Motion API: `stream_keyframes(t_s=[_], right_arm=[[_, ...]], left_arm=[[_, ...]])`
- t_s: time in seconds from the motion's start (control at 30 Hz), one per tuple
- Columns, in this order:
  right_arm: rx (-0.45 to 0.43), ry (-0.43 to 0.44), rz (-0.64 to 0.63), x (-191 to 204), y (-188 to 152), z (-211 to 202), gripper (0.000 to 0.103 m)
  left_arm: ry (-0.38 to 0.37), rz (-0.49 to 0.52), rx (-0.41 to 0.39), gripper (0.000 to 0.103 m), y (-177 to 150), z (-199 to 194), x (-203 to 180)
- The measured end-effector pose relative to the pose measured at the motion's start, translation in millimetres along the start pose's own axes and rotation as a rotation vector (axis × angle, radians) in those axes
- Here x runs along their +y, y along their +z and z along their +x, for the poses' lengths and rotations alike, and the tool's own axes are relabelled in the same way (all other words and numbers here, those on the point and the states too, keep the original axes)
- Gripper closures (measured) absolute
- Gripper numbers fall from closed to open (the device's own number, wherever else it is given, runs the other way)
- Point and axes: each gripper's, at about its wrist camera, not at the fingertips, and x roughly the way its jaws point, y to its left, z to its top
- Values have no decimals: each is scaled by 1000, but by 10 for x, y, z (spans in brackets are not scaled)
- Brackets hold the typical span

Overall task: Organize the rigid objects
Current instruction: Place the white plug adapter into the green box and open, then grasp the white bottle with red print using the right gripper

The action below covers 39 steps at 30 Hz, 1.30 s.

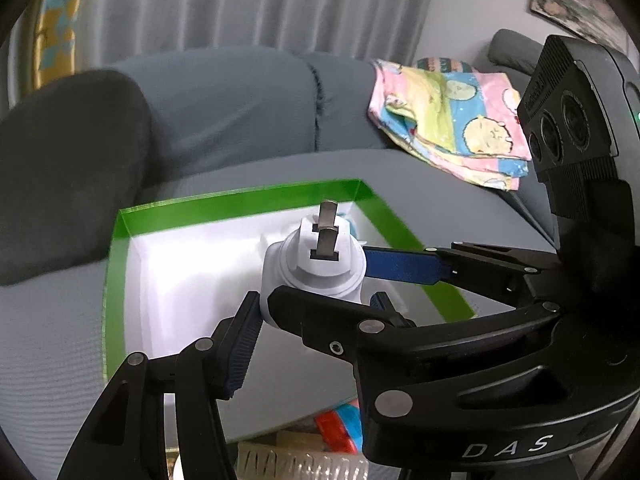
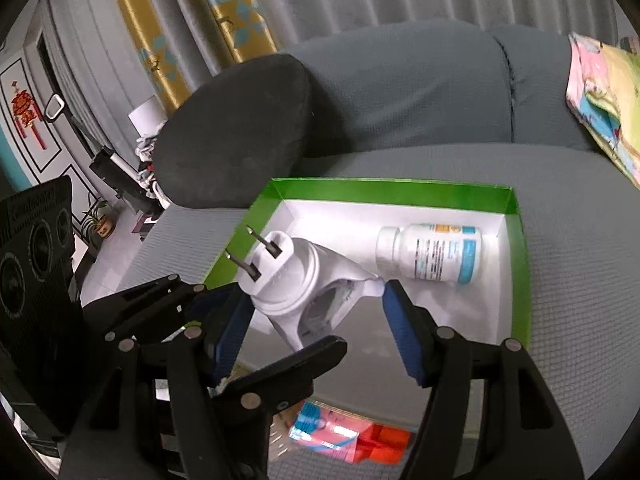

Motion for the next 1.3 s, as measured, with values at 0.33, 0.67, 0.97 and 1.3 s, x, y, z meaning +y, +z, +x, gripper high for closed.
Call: stream_keyframes(t_s=[0.33,0.67,0.97,1.3], right_arm=[[27,-63,25,-76,-65,154,20],[-75,-196,7,-86,-133,-324,8],[-147,-356,-51,69,-359,-836,2],[-202,-391,-112,394,-551,-1259,1]], left_arm=[[33,-104,79,14,-83,196,186],[192,-89,87,9,-152,-98,222],[197,-132,79,0,-383,-510,282],[241,-163,37,0,-612,-959,304]])
